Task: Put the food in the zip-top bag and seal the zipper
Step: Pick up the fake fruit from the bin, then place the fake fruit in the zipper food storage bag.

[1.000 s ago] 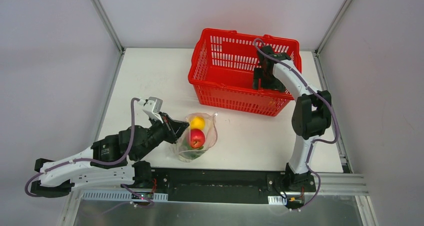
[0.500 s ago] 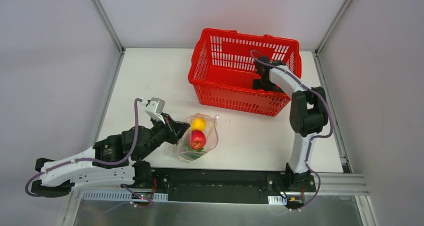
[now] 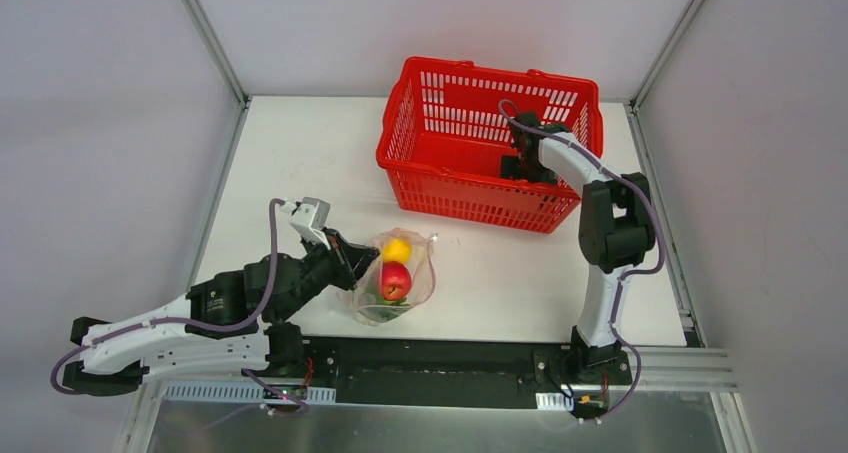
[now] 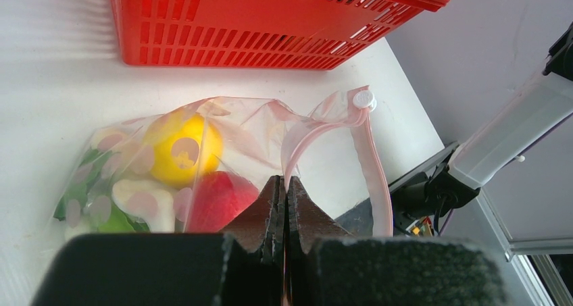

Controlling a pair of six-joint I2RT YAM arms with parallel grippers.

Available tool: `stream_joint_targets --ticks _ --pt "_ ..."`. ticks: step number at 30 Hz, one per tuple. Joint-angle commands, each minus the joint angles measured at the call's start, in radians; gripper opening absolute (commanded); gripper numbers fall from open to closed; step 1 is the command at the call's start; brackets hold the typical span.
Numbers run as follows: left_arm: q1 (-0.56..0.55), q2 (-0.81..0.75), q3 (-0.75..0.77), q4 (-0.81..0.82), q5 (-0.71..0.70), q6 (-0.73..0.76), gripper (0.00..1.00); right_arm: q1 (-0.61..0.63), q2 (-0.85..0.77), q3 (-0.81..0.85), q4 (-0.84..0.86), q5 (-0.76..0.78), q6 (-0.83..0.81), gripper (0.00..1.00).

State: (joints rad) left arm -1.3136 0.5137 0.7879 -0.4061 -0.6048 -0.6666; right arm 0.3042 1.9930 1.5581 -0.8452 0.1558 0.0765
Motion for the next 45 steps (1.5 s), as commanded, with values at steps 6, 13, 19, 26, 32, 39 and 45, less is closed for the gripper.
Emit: stream_joint_targets --ticks 6,13,19,26,32,39,45 --pt "0.007 0.021 0.011 0.020 -0.014 -0.004 0.00 -0.003 0.003 0.014 0.111 -0.027 0.035 0.84" --pt "0.007 0.034 0.019 0.021 -0.021 -0.005 0.00 0.000 -0.011 -0.012 0.173 0.030 0.048 0.88" --pt "0.007 0.068 0.037 0.021 -0.020 -0.002 0.00 0.000 -0.020 -0.001 0.175 0.009 0.051 0.85" --pt "0.006 0.100 0.058 0.021 -0.017 0.001 0.00 0.000 -0.216 -0.079 0.307 -0.090 0.076 0.81" --pt "0.007 0.135 0.069 0.049 -0.012 0.003 0.00 0.000 -0.413 -0.135 0.326 -0.106 0.075 0.79" --pt "0.007 0.192 0.110 0.041 -0.001 0.017 0.00 0.000 -0.631 -0.163 0.391 -0.244 0.088 0.78" --pt "0.007 0.222 0.129 0.032 -0.011 0.030 0.00 0.000 -0.793 -0.253 0.491 -0.406 0.135 0.76"
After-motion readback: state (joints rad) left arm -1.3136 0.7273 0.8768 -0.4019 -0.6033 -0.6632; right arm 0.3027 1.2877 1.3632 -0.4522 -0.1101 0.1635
